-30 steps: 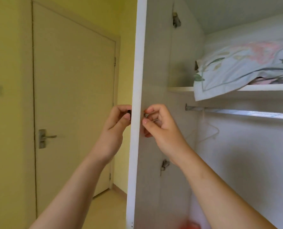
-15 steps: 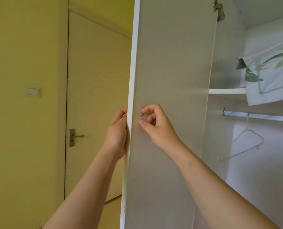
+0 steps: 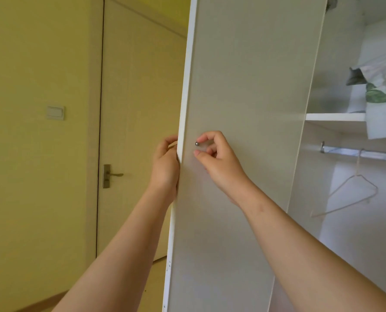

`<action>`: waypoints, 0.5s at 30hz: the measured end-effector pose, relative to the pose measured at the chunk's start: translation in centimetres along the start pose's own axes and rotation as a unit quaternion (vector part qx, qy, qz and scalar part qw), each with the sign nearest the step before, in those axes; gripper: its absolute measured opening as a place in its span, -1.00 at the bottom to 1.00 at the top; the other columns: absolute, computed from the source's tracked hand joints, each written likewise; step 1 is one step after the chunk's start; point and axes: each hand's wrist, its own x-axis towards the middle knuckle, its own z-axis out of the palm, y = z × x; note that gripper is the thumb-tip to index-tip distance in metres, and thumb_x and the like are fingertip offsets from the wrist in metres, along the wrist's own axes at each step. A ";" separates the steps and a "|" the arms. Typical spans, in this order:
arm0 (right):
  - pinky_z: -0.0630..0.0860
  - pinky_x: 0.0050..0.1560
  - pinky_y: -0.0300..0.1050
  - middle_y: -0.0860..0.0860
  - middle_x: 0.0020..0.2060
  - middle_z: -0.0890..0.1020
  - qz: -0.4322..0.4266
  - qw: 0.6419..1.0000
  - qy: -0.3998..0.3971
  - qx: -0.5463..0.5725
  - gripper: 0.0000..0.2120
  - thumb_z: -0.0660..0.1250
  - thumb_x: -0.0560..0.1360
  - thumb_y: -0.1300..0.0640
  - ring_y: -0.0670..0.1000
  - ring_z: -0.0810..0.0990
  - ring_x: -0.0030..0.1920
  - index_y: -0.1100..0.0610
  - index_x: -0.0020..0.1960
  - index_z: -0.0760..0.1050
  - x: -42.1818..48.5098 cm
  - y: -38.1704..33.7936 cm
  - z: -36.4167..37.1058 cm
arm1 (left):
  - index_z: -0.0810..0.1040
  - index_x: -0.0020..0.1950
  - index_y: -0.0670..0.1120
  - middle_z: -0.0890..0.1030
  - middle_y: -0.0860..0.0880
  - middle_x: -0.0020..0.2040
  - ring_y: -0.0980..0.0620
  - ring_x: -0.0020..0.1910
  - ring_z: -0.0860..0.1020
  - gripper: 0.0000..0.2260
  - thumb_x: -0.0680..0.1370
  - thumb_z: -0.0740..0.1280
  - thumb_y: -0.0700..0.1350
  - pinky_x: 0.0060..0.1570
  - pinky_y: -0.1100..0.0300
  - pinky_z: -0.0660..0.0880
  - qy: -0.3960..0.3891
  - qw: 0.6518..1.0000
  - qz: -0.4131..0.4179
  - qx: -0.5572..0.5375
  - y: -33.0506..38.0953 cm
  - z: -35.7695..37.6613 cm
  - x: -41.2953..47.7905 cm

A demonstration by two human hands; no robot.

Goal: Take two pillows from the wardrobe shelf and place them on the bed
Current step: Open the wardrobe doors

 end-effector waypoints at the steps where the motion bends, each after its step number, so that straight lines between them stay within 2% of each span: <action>1: 0.34 -0.28 -0.26 -0.05 -0.37 0.33 0.001 1.000 -0.005 0.006 -0.73 0.25 0.52 0.26 -0.09 0.35 -0.37 -0.11 -0.18 0.35 -0.2 -0.1 -0.1 | 0.48 -0.07 0.02 0.66 -0.09 -0.14 -0.03 -0.33 0.57 -0.75 0.50 0.14 -0.31 -0.32 0.17 0.51 0.034 0.999 0.013 0.020 -0.1 0.1 -0.1; 3: 0.34 -0.26 -0.22 -0.04 -0.35 0.36 0.000 1.000 -0.016 0.003 -0.70 0.23 0.52 0.28 -0.07 0.37 -0.35 -0.12 -0.17 0.35 -0.6 -0.1 -0.6 | 0.45 -0.02 0.01 0.60 -0.14 0.05 -0.09 -0.11 0.53 -0.70 0.46 0.08 -0.33 -0.09 0.08 0.44 0.121 0.987 0.071 0.083 -0.1 0.6 -0.6; 6: 0.38 -0.21 -0.22 -0.07 -0.25 0.40 0.017 1.000 -0.008 -0.007 -0.71 0.24 0.52 0.25 -0.02 0.44 -0.23 -0.15 -0.16 0.34 -1.5 -0.2 -2.2 | 0.46 0.11 -0.09 0.52 -0.04 0.10 -0.04 0.13 0.47 -0.66 0.47 0.07 -0.36 0.15 0.10 0.39 0.190 0.938 0.208 0.200 0.7 2.0 -2.3; 7: 0.38 -0.20 -0.22 -0.08 -0.23 0.41 0.020 1.000 0.005 -0.009 -0.72 0.24 0.52 0.25 0.01 0.45 -0.20 -0.14 -0.17 0.34 -1.8 -0.3 -3.0 | 0.48 0.13 -0.11 0.52 -0.05 0.11 -0.06 0.17 0.44 -0.66 0.46 0.08 -0.36 0.19 0.06 0.35 0.197 0.918 0.246 0.241 1.1 2.7 -3.1; 9: 0.38 -0.18 -0.20 -0.09 -0.23 0.42 0.021 0.999 0.030 -0.024 -0.70 0.22 0.52 0.27 0.02 0.46 -0.18 -0.14 -0.18 0.34 -2.7 -0.6 -5.0 | 0.51 0.11 -0.09 0.53 -0.05 0.13 -0.09 0.18 0.42 -0.67 0.45 0.12 -0.33 0.14 0.09 0.25 0.201 0.876 0.299 0.321 1.3 4.2 -4.4; 11: 0.39 -0.22 -0.21 -0.10 -0.23 0.43 0.023 0.998 0.042 -0.046 -0.69 0.18 0.53 0.27 0.00 0.47 -0.22 -0.16 -0.18 0.35 -3.7 -1.1 -7.2 | 0.53 0.08 -0.08 0.55 -0.04 0.12 -0.07 0.16 0.44 -0.69 0.44 0.11 -0.28 0.10 0.14 0.19 0.159 0.853 0.340 0.362 1.2 6.2 -5.6; 13: 0.39 -0.29 -0.27 -0.11 -0.22 0.44 0.026 0.996 0.048 -0.069 -0.67 0.14 0.55 0.26 -0.05 0.48 -0.26 -0.18 -0.18 0.35 -4.9 -1.7 -9.9 | 0.53 0.05 -0.09 0.57 -0.04 0.09 -0.05 0.13 0.47 -0.70 0.44 0.09 -0.24 0.14 0.11 0.28 0.079 0.863 0.360 0.346 0.8 8.8 -6.8; 15: 0.39 -0.30 -0.31 -0.11 -0.22 0.44 0.030 0.993 0.060 -0.093 -0.68 0.12 0.56 0.27 -0.07 0.47 -0.26 -0.16 -0.16 0.36 -6.3 -2.2 -12.9 | 0.53 0.04 -0.11 0.57 -0.05 0.07 -0.06 0.11 0.50 -0.70 0.43 0.08 -0.23 0.15 -0.02 0.40 0.003 0.882 0.352 0.314 0.2 11.7 -7.8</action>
